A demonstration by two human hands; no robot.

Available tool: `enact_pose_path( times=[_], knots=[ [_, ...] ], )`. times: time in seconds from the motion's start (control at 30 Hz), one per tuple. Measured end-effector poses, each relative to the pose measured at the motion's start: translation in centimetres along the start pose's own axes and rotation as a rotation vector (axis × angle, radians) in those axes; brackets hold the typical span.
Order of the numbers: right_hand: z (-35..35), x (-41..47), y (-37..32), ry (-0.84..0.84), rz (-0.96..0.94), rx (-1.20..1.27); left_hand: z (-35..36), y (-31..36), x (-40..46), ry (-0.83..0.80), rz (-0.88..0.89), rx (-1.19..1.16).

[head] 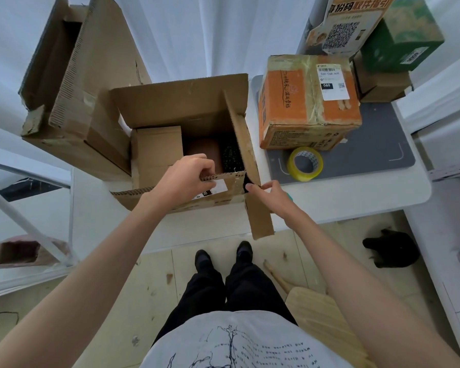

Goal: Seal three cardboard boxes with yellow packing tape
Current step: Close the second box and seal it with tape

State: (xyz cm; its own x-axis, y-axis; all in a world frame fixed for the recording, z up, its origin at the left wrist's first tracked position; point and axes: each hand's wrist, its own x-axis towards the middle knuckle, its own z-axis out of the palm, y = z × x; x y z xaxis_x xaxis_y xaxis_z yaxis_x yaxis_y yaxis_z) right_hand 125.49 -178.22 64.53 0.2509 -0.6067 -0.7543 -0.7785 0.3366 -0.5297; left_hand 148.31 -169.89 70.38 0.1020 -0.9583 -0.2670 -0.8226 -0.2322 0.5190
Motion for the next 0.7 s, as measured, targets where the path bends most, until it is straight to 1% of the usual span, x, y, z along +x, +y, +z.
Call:
enact_pose_path(
  times=[0.17,0.23,0.37,0.43,0.53,0.6,0.7],
  knots=[
    [-1.4,-0.3,0.4,-0.034,0.003,0.019,0.1,0.2,-0.6,-0.027,0.038,-0.013],
    [-1.9,-0.6,0.3,-0.052,-0.025,0.015,0.4,0.7,-1.2,-0.030,0.094,0.009],
    [-2.1,-0.9,0.3,-0.098,-0.078,-0.025,1.4,1.3,-2.6,0.008,0.288,0.205],
    [-2.0,-0.9,0.5,-0.094,-0.082,-0.014,1.7,1.5,-2.7,0.005,0.358,0.261],
    [-1.9,-1.1,0.6,-0.087,-0.087,0.021,2.0,1.9,-2.3,-0.007,0.486,0.403],
    [-1.8,-1.1,0.8,-0.099,-0.081,0.049,1.9,2.2,-1.9,-0.036,0.492,0.451],
    [-1.8,-1.2,0.9,-0.109,-0.061,0.086,1.6,1.9,-1.4,-0.097,0.421,0.509]
  ],
)
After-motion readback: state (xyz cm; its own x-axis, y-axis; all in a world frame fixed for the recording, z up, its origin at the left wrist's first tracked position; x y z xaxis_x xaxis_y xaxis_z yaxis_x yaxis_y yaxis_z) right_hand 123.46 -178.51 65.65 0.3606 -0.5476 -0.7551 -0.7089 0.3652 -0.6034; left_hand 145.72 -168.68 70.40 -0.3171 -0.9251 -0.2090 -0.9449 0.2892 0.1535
